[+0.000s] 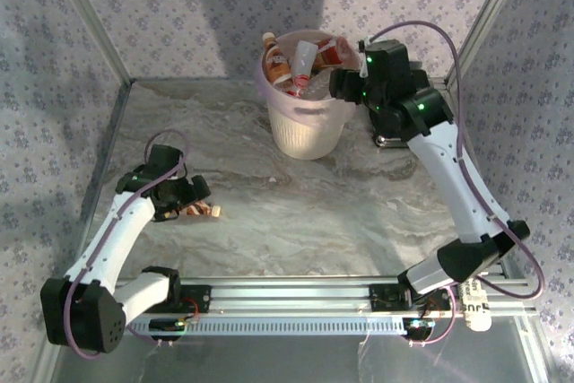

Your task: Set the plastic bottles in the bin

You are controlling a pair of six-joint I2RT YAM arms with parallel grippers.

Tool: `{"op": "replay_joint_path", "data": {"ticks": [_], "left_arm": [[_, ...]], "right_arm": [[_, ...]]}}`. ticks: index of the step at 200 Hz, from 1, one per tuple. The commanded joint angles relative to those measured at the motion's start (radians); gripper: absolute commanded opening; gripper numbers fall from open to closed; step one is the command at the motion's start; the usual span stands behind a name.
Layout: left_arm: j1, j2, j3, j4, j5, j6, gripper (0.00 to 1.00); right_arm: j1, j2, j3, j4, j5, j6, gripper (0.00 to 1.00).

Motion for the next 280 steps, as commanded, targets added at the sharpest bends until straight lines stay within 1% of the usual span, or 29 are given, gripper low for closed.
{"op": "replay_joint_path", "data": {"ticks": [1,27,32,49,105,123,159,174,216,230,249,263,280], "left_arm": [[0.019,0.044,-0.038,0.094,-0.038,-0.094,1.00],[0.037,0.088,-0.084,0.178,-0.042,-0.148,1.00],[0.043,0.093,-0.095,0.223,-0.045,-0.157,1.00],[0.062,0.116,-0.123,0.289,-0.041,-0.190,1.00],[0.089,0.193,-0.173,0.431,-0.010,-0.245,0.90],[0.088,0.219,-0.187,0.466,0.003,-0.255,0.85],[0.089,0.213,-0.201,0.485,-0.001,-0.263,0.66],[0.089,0.198,-0.202,0.483,-0.004,-0.260,0.62],[0.088,0.139,-0.178,0.469,0.051,-0.196,0.54],[0.088,0.117,-0.164,0.464,0.081,-0.173,0.51],[0.080,0.079,-0.152,0.461,0.128,-0.130,0.48],[0.069,0.047,-0.135,0.464,0.172,-0.084,0.47],[0.046,0.015,-0.114,0.516,0.291,0.016,0.45]], "right_arm": [[-0.008,-0.063,-0.055,-0.029,-0.017,-0.040,0.74],[-0.027,-0.135,-0.118,-0.052,-0.038,-0.048,0.74],[-0.031,-0.148,-0.132,-0.053,-0.043,-0.048,0.74],[-0.044,-0.192,-0.176,-0.053,-0.055,-0.043,0.74],[-0.066,-0.265,-0.251,-0.061,-0.074,-0.029,0.74],[-0.066,-0.272,-0.259,-0.066,-0.081,-0.026,0.74],[-0.066,-0.291,-0.268,-0.068,-0.108,-0.020,0.74],[-0.066,-0.304,-0.272,-0.063,-0.122,-0.015,0.74],[-0.063,-0.318,-0.283,-0.040,-0.184,-0.002,0.74],[-0.058,-0.316,-0.287,-0.025,-0.209,0.006,0.74],[-0.049,-0.315,-0.296,-0.001,-0.259,0.019,0.74],[-0.040,-0.313,-0.306,0.016,-0.292,0.032,0.74],[-0.031,-0.313,-0.321,0.027,-0.330,0.049,0.74]]}}
